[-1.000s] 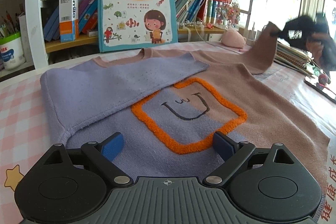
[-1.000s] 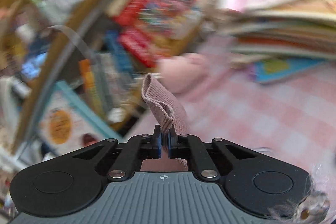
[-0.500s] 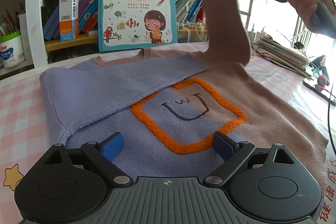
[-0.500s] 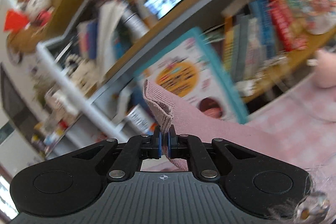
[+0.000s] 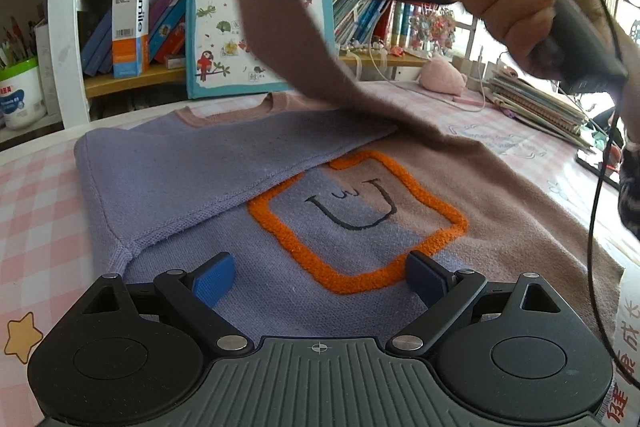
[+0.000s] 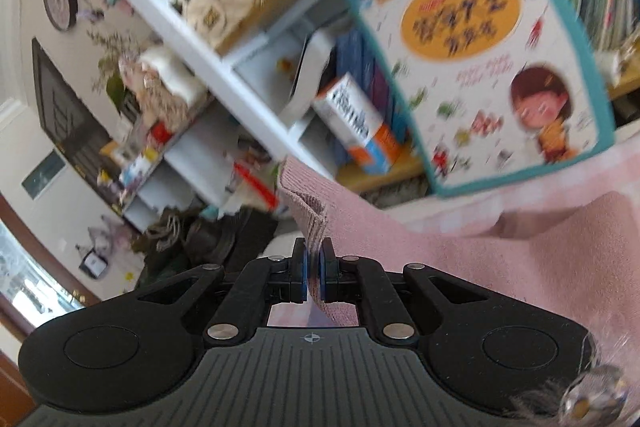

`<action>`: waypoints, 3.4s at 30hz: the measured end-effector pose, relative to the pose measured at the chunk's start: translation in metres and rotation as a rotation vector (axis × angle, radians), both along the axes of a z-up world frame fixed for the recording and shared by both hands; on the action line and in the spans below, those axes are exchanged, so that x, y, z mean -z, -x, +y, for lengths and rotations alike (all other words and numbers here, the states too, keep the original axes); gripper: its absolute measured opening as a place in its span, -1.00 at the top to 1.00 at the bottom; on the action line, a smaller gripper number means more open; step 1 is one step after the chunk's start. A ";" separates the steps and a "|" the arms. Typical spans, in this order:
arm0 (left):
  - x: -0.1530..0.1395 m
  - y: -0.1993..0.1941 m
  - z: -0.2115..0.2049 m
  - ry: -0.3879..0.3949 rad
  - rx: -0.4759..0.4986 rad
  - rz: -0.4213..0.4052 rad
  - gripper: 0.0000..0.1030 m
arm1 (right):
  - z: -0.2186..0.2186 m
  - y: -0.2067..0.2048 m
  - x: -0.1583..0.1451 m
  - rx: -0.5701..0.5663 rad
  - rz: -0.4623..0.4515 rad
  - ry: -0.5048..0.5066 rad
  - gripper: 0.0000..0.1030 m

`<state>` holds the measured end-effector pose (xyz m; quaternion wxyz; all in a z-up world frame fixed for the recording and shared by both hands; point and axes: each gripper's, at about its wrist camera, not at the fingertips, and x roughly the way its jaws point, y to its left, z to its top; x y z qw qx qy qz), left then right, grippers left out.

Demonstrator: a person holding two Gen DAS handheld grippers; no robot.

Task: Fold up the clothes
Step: 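Lift the pink sleeve and lay it across the sweatshirt body with the right tool, then open the right tool and move both tools to the sweatshirt hem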

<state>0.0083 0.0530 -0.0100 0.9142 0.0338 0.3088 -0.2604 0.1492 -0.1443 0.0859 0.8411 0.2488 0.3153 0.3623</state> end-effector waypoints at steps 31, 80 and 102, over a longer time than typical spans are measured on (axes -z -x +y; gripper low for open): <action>-0.001 0.000 0.001 0.006 0.005 0.007 -0.84 | -0.002 0.014 0.052 -0.058 0.163 0.127 0.19; -0.028 0.074 0.075 0.023 -0.414 0.121 -0.52 | -0.197 0.176 0.073 0.160 0.183 0.352 0.11; -0.040 0.092 0.059 0.138 -0.378 0.136 0.87 | -0.209 0.198 0.067 0.075 0.073 0.196 0.83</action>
